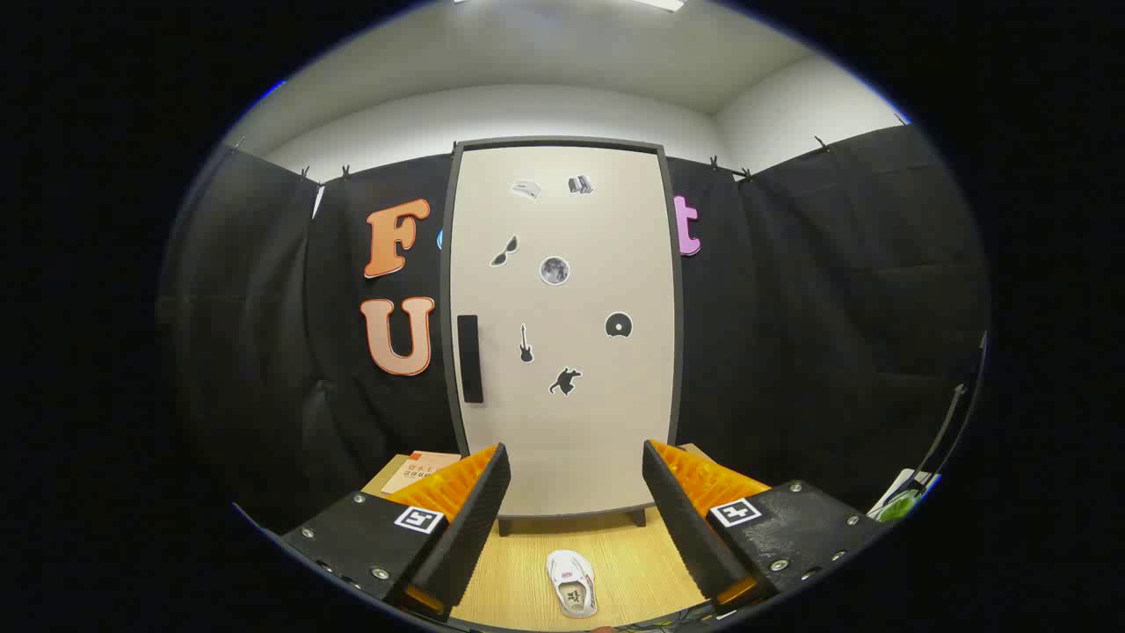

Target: Open the shoe cabinet door, grab the shoes and put them into the shoe cabinet, then close the shoe cabinet door.

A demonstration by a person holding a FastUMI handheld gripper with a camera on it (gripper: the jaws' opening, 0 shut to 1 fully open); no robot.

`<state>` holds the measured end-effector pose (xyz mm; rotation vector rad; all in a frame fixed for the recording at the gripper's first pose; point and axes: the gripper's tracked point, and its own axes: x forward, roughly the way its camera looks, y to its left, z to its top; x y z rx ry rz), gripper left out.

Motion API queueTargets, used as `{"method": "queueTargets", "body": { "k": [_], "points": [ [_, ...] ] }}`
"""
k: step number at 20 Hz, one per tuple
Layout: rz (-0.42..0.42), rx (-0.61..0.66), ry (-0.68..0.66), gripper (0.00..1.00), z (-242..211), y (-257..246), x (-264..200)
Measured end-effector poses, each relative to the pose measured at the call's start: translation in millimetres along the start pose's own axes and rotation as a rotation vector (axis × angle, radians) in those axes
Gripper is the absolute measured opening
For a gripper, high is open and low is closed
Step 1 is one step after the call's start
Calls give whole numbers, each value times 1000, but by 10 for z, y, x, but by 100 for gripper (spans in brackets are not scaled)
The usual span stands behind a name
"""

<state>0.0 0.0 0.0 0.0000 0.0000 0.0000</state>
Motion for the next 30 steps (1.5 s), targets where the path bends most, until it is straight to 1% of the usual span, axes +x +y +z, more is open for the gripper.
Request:
{"method": "queueTargets", "body": {
  "k": [22, 26, 30],
  "points": [
    [4, -4, 9, 95, -5, 91, 102],
    [16, -6, 13, 95, -17, 186, 157],
    [47, -7, 17, 95, -4, 376, 315]
  ]
}}
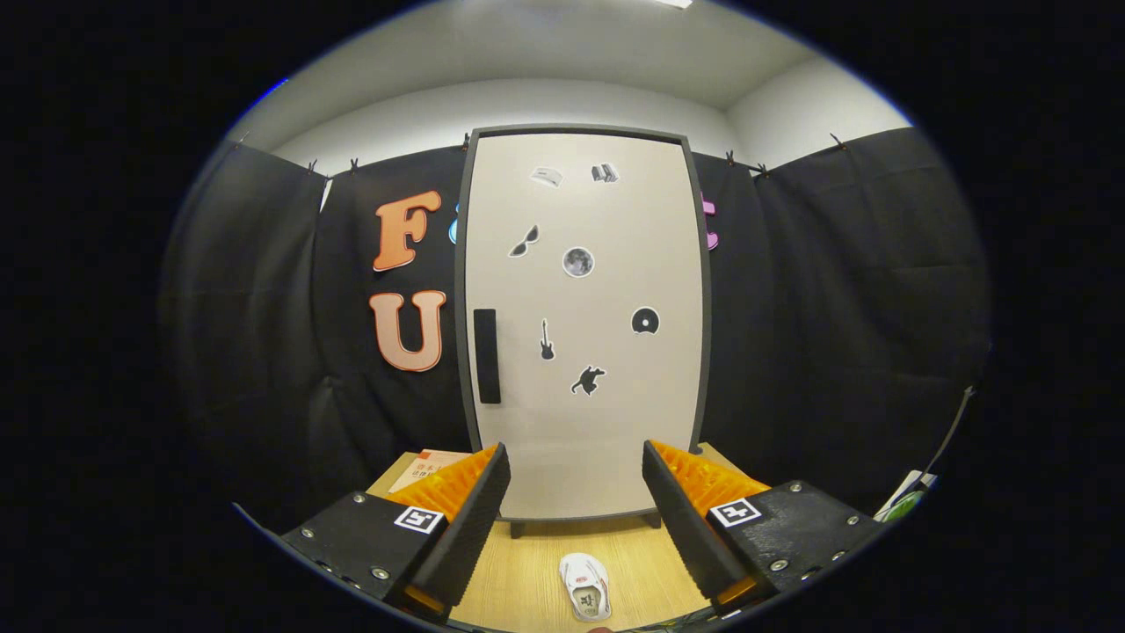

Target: Open the shoe cabinet door, grab the shoes and put them into the shoe cabinet, then close the shoe cabinet door.

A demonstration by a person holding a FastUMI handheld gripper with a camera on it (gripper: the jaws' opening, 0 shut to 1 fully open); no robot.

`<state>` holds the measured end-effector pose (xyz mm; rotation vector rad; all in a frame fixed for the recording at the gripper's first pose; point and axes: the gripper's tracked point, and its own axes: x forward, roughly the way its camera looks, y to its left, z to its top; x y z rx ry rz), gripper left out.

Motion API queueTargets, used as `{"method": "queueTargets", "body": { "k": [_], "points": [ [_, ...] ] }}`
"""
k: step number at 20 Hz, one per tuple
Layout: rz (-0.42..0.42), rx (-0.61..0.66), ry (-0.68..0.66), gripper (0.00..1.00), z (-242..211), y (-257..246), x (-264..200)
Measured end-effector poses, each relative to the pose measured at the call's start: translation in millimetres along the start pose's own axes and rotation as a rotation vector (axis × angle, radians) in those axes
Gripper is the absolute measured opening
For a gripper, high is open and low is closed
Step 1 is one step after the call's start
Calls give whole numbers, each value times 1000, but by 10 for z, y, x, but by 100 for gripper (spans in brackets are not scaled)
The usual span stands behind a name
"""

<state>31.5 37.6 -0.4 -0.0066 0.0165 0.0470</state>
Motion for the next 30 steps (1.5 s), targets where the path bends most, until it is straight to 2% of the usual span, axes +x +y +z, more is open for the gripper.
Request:
{"method": "queueTargets", "body": {
  "k": [13, 23, 30],
  "points": [
    [110, -9, -31, 95, 245, 914, 1024],
    [102, -4, -26, 94, 261, 1162, 1890],
    [74, -5, -24, 95, 218, 1178, 2291]
  ]
}}
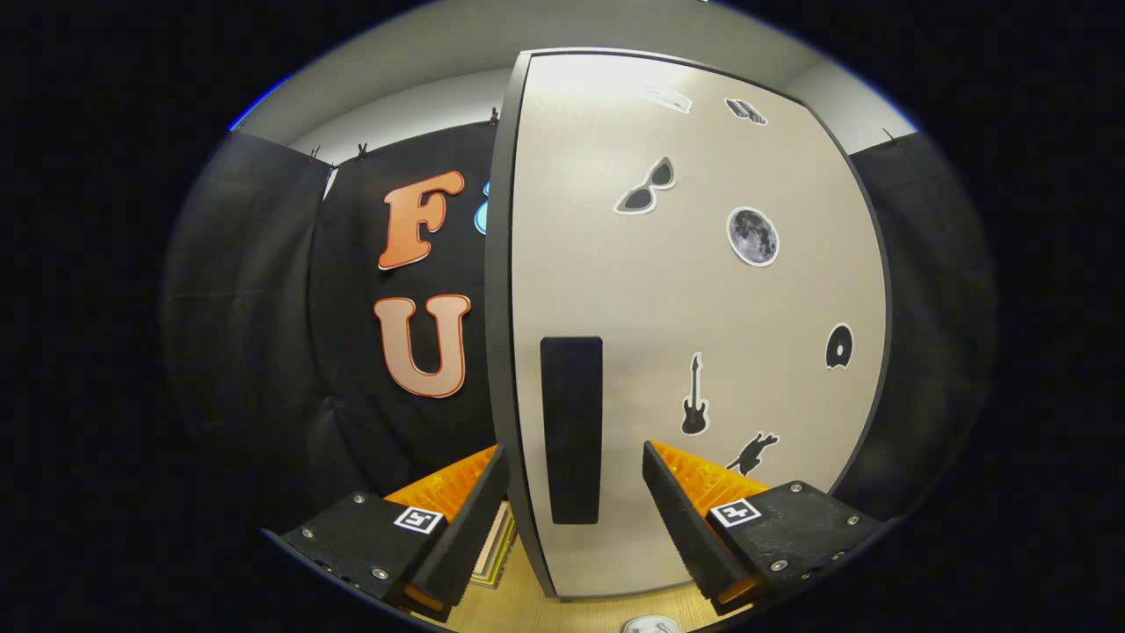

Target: Open the shoe cabinet door, grab the shoes and put them into the shoe cabinet, then close the shoe cabinet door.

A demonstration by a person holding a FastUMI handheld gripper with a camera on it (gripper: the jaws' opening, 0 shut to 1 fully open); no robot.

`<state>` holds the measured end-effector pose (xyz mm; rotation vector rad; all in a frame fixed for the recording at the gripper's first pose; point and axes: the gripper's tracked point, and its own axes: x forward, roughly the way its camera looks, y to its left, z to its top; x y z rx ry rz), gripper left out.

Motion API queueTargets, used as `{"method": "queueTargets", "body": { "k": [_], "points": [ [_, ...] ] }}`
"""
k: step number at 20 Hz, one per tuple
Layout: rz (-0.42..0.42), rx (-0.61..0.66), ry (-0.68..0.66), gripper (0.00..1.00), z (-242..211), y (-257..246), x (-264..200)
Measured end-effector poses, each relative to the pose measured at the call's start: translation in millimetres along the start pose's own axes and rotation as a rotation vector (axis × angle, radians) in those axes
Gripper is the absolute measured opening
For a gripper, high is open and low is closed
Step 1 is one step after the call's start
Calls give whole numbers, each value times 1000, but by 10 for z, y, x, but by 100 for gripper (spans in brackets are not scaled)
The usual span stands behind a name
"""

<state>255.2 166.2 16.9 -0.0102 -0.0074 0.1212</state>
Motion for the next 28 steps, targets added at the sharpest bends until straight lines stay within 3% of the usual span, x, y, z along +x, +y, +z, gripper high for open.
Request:
{"method": "queueTargets", "body": {
  "k": [3, 5, 8, 11, 21, 28],
  "points": [
    [-14, 4, -7, 90, -2, -12, 100],
    [-17, 5, -5, 80, 2, -4, 128],
    [-18, 8, -6, 53, 9, -25, 161],
    [-12, 7, 3, 37, -5, 7, 144],
    [22, 34, 47, 26, 17, -10, -177],
    [-11, 35, 57, 23, 21, -144, -497]
  ]
}}
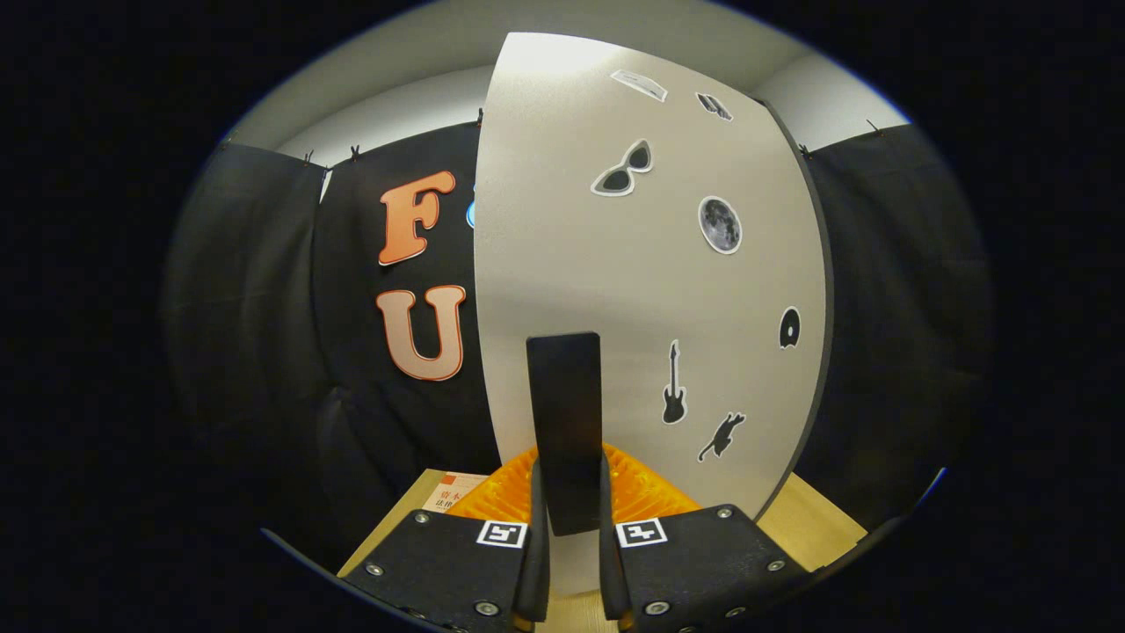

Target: Open the shoe cabinet door, grab the shoes and put them into the shoe cabinet, then close the shoe cabinet door.

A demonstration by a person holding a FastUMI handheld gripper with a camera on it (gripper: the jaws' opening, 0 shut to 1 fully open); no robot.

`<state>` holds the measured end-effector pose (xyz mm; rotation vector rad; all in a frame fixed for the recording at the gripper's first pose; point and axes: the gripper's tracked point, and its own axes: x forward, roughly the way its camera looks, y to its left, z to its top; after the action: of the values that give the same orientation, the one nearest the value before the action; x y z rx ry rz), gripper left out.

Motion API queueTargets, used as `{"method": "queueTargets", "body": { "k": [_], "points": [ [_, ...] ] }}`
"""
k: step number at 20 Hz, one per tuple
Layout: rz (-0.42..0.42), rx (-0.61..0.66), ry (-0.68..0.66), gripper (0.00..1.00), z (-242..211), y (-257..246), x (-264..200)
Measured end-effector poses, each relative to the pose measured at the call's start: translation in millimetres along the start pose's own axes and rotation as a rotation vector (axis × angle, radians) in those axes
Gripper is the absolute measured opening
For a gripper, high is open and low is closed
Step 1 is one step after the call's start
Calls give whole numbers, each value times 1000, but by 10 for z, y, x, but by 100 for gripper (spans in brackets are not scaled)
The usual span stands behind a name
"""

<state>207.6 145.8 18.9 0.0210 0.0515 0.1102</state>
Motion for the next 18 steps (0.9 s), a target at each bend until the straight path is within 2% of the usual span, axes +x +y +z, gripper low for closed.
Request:
{"method": "queueTargets", "body": {
  "k": [18],
  "points": [
    [-44, 10, 0, 22, -87, -525, -489]
  ]
}}
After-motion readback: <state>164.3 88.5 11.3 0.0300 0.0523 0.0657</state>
